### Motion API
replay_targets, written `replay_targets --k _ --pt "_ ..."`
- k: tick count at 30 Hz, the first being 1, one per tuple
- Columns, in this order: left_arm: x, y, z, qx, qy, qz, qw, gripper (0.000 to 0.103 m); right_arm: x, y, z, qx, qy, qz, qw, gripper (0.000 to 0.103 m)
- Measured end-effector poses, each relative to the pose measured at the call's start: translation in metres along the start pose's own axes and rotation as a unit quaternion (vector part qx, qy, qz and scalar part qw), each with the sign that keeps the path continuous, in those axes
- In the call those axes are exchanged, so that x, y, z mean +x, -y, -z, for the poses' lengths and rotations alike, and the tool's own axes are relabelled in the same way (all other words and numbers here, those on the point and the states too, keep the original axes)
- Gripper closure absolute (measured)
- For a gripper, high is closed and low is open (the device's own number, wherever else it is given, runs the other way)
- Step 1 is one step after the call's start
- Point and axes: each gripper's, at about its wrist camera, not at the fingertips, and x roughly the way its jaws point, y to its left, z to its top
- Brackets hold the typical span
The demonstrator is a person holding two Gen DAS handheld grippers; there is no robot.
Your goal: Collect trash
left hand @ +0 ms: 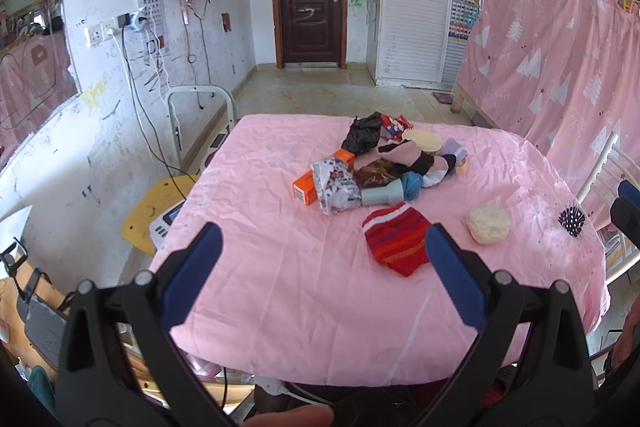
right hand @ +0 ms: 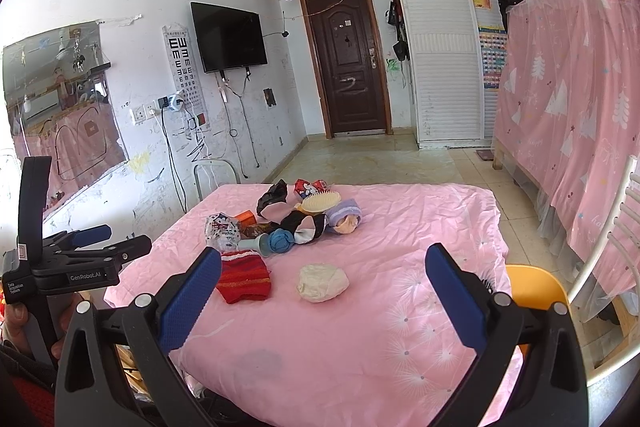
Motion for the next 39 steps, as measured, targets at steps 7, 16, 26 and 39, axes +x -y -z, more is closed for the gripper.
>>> replay_targets --k 7,16,26,39 --pt "-0.001 0.001 0.001 0.000 -0.001 0.000 1.0000 0.006 0.003 0.001 0.004 -0.002 -0.001 -0.003 1.000 0.011" --pt "0.005 0.008 0.003 0.000 -0.002 0.000 1.0000 0.006 0.003 0.001 0.003 -0.002 -0.001 -0.004 1.000 0.011" --pt "0.005 0.006 0.001 0.000 -0.003 0.001 1.0000 0.006 0.004 0.002 0.005 -0.002 -0.002 -0.005 1.000 0.011" --pt "0.006 0.007 0.002 0.000 -0.004 0.000 1.0000 0.006 0.004 0.002 0.004 -0.002 -0.002 -0.004 1.000 0.011"
